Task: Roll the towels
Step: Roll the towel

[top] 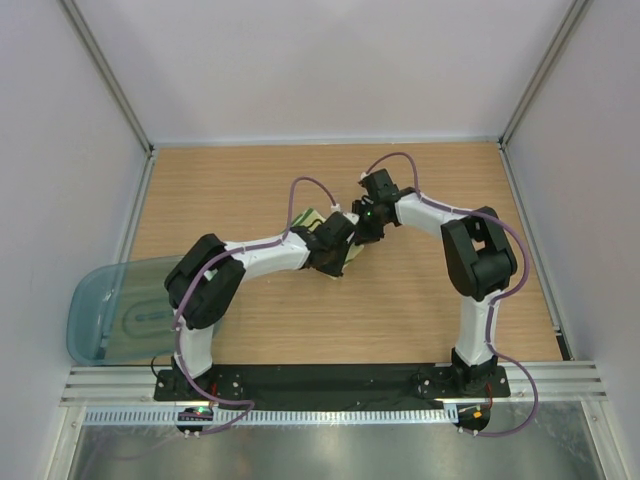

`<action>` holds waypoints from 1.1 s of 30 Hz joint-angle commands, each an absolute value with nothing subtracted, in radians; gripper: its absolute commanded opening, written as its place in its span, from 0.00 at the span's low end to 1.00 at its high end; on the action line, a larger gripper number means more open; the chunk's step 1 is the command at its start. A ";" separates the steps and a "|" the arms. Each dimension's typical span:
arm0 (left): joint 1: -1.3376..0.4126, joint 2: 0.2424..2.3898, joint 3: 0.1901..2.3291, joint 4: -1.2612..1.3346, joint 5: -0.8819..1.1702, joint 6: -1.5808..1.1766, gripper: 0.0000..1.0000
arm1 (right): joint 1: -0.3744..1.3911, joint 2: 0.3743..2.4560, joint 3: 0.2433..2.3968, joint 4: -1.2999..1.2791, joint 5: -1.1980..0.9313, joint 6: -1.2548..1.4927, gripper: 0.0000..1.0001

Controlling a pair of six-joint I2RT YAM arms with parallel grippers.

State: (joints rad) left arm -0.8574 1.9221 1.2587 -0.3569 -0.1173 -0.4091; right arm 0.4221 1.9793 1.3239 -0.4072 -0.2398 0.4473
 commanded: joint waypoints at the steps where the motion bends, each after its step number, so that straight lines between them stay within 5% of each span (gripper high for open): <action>1: -0.870 1.927 1.270 -0.546 0.072 -0.515 0.10 | 0.405 1.953 1.368 -0.537 -0.109 0.384 0.37; 14: -0.865 1.911 1.377 -0.653 0.336 -0.689 0.09 | 0.342 1.691 1.324 -0.709 0.043 0.394 0.52; 33: -0.667 1.853 1.105 -0.241 0.729 -1.034 0.05 | 0.359 1.316 0.954 -0.523 -0.348 0.518 0.58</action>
